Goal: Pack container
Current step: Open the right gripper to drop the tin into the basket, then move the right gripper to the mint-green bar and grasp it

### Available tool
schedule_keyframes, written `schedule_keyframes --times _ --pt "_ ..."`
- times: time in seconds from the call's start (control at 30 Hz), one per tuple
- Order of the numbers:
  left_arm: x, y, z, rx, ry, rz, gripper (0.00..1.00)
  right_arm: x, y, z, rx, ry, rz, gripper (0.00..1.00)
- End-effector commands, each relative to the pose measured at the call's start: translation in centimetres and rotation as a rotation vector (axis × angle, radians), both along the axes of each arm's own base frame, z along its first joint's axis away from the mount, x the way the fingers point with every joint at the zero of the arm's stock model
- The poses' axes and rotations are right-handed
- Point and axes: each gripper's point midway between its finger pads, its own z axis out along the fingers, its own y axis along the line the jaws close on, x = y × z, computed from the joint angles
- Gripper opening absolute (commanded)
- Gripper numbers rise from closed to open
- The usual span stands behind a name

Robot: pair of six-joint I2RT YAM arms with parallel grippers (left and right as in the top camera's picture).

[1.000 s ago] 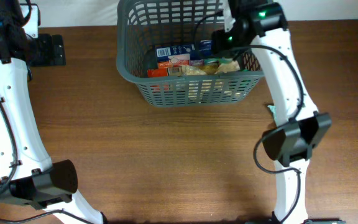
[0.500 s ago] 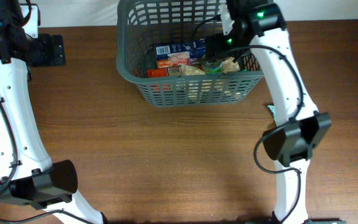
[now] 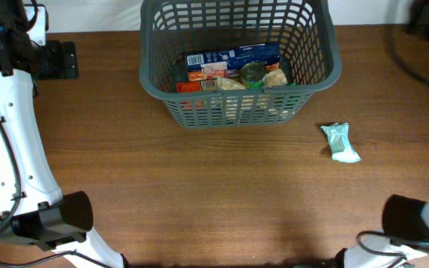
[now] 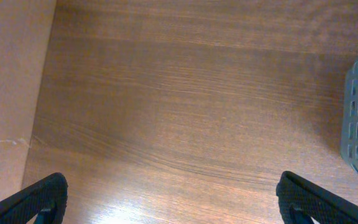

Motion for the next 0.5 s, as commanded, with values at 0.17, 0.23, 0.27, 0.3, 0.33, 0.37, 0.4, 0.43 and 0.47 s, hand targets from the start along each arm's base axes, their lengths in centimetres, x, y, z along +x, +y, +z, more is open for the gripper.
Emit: schedule_keyframes --times 0.17,0.23,0.27,0.3,0.33,0.37,0.4,0.43,0.47 --pt "-0.2 0.1 0.1 -0.011 -0.006 0.010 0.99 1.2 -5.7 -15.3 0.284 0.292 -0.096 0.98" --pt "-0.2 0.1 0.1 -0.011 -0.006 0.010 0.99 1.5 -4.9 -19.4 0.311 0.362 -0.048 0.98" --pt "-0.2 0.1 0.1 -0.010 -0.005 0.010 0.99 1.4 -4.4 -21.4 0.323 0.401 -0.031 0.98" --pt "-0.2 0.1 0.1 -0.011 -0.006 0.010 0.99 1.2 -3.7 -23.4 0.335 0.442 -0.002 0.98" --pt "-0.2 0.1 0.1 -0.011 -0.006 0.010 0.99 1.0 -3.0 -25.3 0.342 0.483 0.025 0.98" --pt "-0.2 0.1 0.1 -0.011 -0.006 0.010 0.99 0.6 -2.2 -27.6 0.349 0.534 0.050 0.98" --pt "-0.2 0.1 0.1 -0.011 -0.006 0.010 0.99 0.1 -1.5 -29.3 0.358 0.573 0.066 0.98" --pt "-0.2 0.1 0.1 -0.011 -0.006 0.010 0.99 -0.4 -0.9 -30.9 0.365 0.610 0.084 0.98" --pt "-0.2 0.1 0.1 -0.011 -0.006 0.010 0.99 -0.9 -0.3 -32.2 0.371 0.640 0.099 0.98"
